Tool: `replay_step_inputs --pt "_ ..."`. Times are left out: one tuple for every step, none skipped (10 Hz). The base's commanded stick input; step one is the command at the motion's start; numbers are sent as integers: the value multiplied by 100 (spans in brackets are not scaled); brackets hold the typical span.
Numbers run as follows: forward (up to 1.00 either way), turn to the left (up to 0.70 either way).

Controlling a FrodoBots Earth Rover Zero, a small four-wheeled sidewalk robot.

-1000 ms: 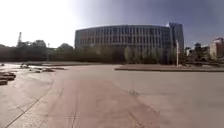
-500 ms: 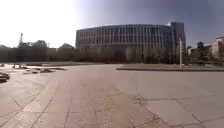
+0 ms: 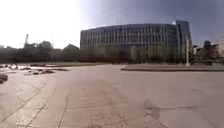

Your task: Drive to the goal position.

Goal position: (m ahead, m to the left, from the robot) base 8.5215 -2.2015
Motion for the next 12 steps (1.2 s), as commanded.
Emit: replay_step_inputs --pt "70 1" --pt "70 1" --pt "70 1" --pt "70 1" --pt "70 1" --pt "70 1" --pt "70 1" --pt "70 -13" --pt "70 -29" --pt "70 -34" --pt "70 -34" --pt "70 -34"
